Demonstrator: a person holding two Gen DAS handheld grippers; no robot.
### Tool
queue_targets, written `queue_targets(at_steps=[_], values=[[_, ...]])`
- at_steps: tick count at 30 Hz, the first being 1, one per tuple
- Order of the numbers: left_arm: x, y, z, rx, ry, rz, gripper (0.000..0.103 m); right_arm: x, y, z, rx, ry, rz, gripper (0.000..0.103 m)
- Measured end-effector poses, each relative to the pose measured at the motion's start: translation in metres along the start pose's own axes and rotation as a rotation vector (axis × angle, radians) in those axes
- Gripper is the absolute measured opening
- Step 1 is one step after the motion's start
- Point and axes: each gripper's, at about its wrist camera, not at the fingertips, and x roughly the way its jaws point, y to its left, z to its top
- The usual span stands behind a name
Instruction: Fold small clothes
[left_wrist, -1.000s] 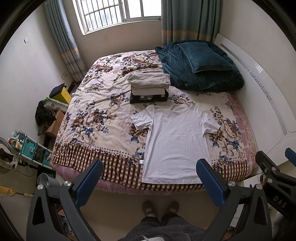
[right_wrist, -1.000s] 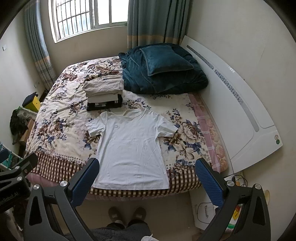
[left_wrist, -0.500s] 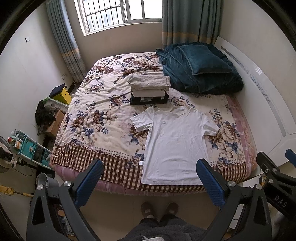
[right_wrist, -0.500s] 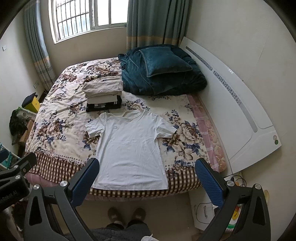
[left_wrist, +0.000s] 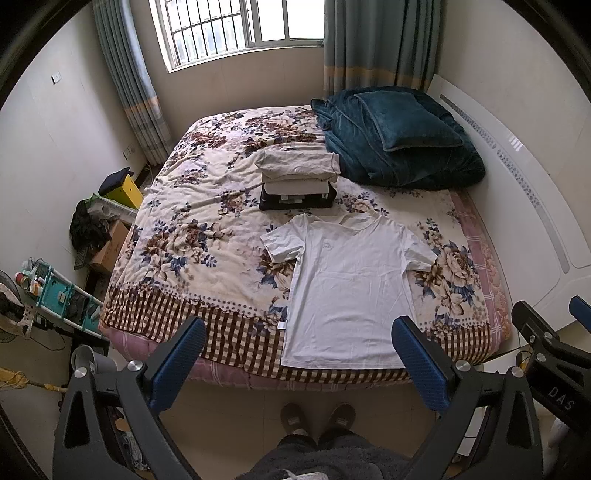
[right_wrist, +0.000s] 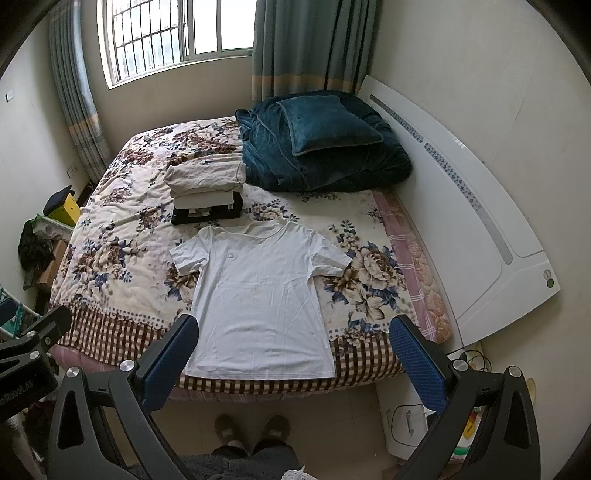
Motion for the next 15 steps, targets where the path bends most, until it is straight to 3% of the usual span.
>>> queue_targets(at_steps=[10,15], values=[[0.001,-0.003,-0.002,-0.003,-0.021,0.005,0.103,0.002,-0.002,0.001,0.019,0.003,0.002,0.103],[0.041,-0.004,0.007,0.019,-0.033,0.072,0.103,0.038,-0.007,0.004,0.097,0.039,-0.010,0.103]])
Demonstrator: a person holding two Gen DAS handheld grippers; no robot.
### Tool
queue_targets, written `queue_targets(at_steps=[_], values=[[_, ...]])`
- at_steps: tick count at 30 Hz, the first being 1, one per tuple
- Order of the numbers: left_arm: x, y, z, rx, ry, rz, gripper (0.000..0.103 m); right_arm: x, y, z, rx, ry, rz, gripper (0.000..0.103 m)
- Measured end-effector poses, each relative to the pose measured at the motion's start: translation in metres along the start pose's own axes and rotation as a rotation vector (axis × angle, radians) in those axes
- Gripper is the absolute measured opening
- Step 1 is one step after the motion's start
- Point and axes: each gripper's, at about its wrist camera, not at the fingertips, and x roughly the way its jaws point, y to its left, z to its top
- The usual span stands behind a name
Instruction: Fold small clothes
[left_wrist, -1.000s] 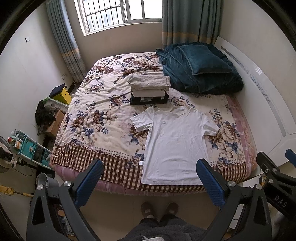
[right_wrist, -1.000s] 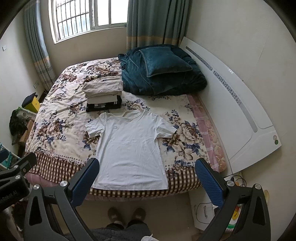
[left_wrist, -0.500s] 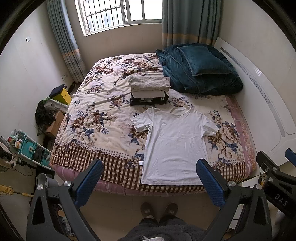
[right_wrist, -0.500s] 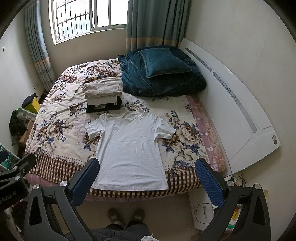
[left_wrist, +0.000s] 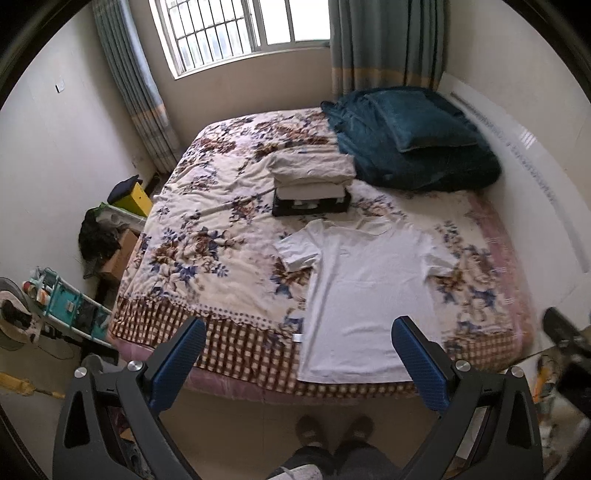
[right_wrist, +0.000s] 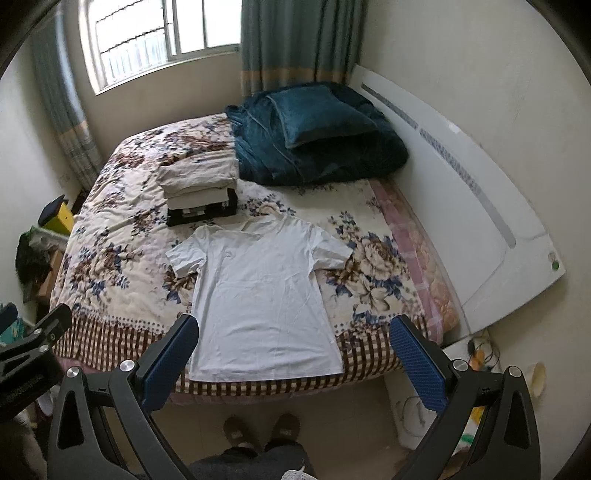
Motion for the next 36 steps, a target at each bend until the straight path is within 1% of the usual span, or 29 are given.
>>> queue_targets(at_steps=[2,3,4,5,7,8,9,10,11,13,14,16,18,20,22,23,24,28,30,32,36], values=[[0.029,-0.003,0.009,0.001,0.019,0.014,0.103,0.021,-0.003,0.006,0.040,0.022,-0.015,0.103],[0.041,-0.002,0.009,-0.002,0.027,0.007,0.103,0.036,-0.003,0.005,0.059,0.032,-0.017,0.103],[0.051,0.004,0.001,-0.005,0.028,0.004,0.103,0.049,-0.004,0.005,0.081,0.037,-0.024,0.103],[0.066,0.004,0.004,-0.001,0.039,0.014,0.103,0.064,-0.005,0.007,0.100,0.047,-0.045,0.103],[0.091,0.005,0.008,0.007,0.060,0.003,0.103,0.097,-0.010,0.011,0.142,0.071,-0.056,0.103],[0.104,0.004,0.011,0.008,0.062,0.011,0.103,0.113,-0.012,0.013,0.161,0.082,-0.071,0.103],[0.122,-0.001,0.017,0.014,0.071,0.016,0.103,0.133,-0.015,0.015,0.188,0.097,-0.078,0.103],[0.130,0.000,0.019,0.015,0.074,0.015,0.103,0.152,-0.017,0.014,0.208,0.104,-0.084,0.103],[0.145,-0.004,0.024,0.013,0.075,0.025,0.103,0.176,-0.023,0.016,0.230,0.120,-0.107,0.103],[0.180,-0.014,0.035,0.022,0.103,0.034,0.103,0.211,-0.031,0.021,0.260,0.142,-0.121,0.103],[0.192,-0.016,0.037,0.018,0.110,0.030,0.103,0.240,-0.036,0.024,0.276,0.159,-0.142,0.103],[0.228,-0.031,0.047,0.020,0.126,0.046,0.103,0.282,-0.047,0.028,0.301,0.186,-0.150,0.103],[0.259,-0.043,0.053,0.022,0.148,0.046,0.103,0.333,-0.061,0.034,0.332,0.216,-0.168,0.103],[0.295,-0.058,0.061,0.019,0.167,0.054,0.103,0.377,-0.074,0.040,0.358,0.238,-0.163,0.103],[0.335,-0.077,0.067,0.022,0.204,0.082,0.103,0.431,-0.092,0.046,0.388,0.271,-0.159,0.103],[0.352,-0.086,0.069,0.019,0.220,0.082,0.103,0.450,-0.097,0.049,0.404,0.281,-0.152,0.103],[0.364,-0.090,0.071,0.018,0.233,0.088,0.103,0.476,-0.107,0.051,0.426,0.297,-0.149,0.103],[0.436,-0.121,0.072,0.016,0.304,0.110,0.103,0.566,-0.146,0.054,0.547,0.348,-0.120,0.103],[0.473,-0.136,0.068,0.011,0.344,0.111,0.103,0.608,-0.167,0.049,0.624,0.372,-0.104,0.103],[0.512,-0.150,0.061,0.011,0.383,0.122,0.103,0.640,-0.183,0.042,0.697,0.392,-0.088,0.103],[0.570,-0.170,0.046,0.020,0.444,0.133,0.103,0.703,-0.208,0.023,0.850,0.401,-0.050,0.103]])
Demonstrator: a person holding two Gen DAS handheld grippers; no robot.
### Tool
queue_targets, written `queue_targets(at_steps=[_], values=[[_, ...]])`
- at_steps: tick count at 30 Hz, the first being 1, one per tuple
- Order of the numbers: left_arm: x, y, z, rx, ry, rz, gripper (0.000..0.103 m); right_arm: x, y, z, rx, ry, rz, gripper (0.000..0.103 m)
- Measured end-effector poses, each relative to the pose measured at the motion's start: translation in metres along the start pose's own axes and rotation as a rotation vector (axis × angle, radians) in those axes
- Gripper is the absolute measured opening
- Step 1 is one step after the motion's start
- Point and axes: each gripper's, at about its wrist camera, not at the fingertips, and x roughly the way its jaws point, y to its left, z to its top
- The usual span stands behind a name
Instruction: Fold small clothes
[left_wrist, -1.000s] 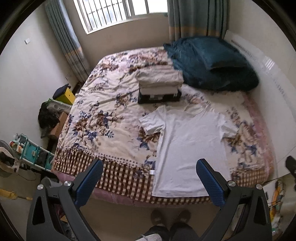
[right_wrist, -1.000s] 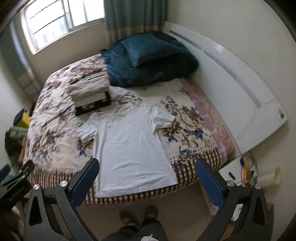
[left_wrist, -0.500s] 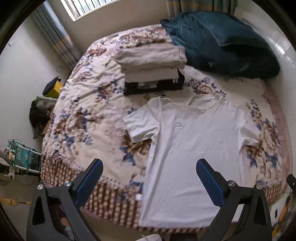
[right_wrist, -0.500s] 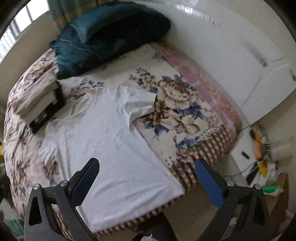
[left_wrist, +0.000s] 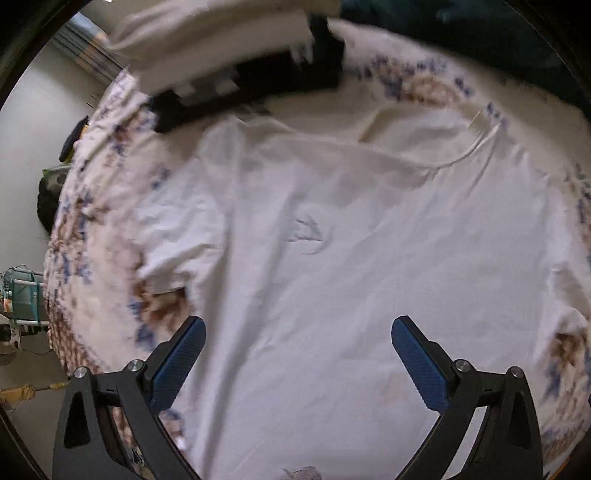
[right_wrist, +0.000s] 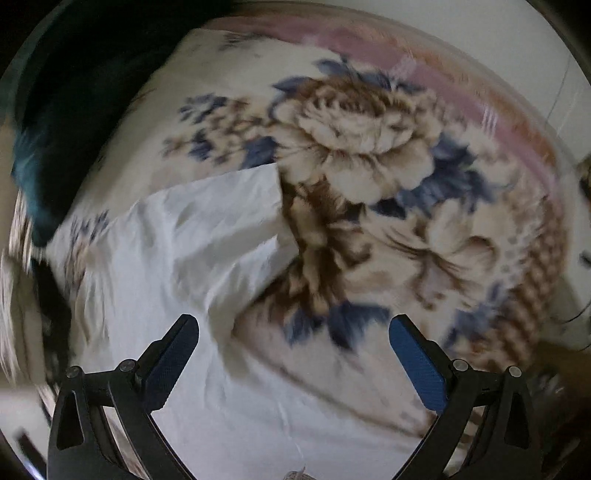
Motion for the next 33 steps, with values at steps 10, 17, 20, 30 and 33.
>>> queue_targets(at_steps=[10,17,20,30,33], values=[[0.058,-0.043,0.012,0.060,0.052,-0.027,0.103,0.085,-0.011,0.005,0.328,0.018,0.173,0.070],[0.049,-0.016,0.015,0.022,0.038,-0.068,0.103,0.071,0.023,0.007,0.292,-0.110,0.183,0.010],[0.045,0.012,0.016,-0.018,0.031,-0.064,0.103,0.046,0.067,0.002,0.123,-0.204,0.163,0.008],[0.049,0.122,0.003,-0.215,0.021,-0.001,0.103,0.058,0.274,-0.189,-1.023,-0.354,0.038,0.005],[0.056,0.135,-0.001,-0.237,0.032,0.034,0.103,0.079,0.278,-0.234,-1.185,-0.353,-0.007,0.005]])
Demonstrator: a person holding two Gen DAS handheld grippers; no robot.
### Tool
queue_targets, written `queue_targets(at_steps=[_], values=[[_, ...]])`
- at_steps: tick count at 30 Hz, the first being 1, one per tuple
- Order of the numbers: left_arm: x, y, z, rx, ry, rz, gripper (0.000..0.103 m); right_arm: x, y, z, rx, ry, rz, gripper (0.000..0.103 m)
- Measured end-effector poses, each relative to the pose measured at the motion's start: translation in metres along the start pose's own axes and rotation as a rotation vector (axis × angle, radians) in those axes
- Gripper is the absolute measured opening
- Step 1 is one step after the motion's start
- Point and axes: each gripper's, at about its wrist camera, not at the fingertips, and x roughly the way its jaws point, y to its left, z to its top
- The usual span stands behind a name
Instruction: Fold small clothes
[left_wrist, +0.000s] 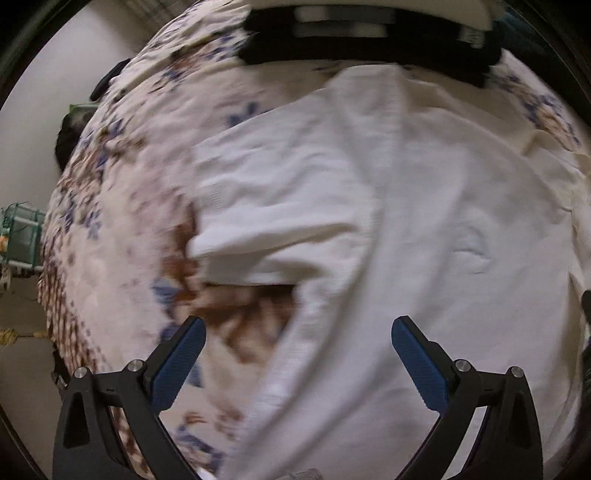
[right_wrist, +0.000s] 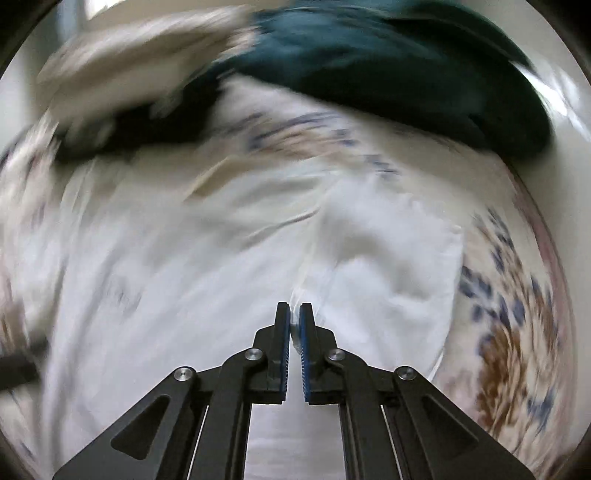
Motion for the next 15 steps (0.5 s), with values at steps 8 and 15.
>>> queue_targets(at_steps=[8,15], values=[[0.011,0.038,-0.012,-0.047,0.020,0.004,0.103,0.001,0.025,-0.034,-0.113,0.158,0.124,0.032],[0.014,0.078,-0.027,-0.135,0.061,-0.042,0.103,-0.021,0.005,-0.047,-0.164,0.077,-0.088,0.044]])
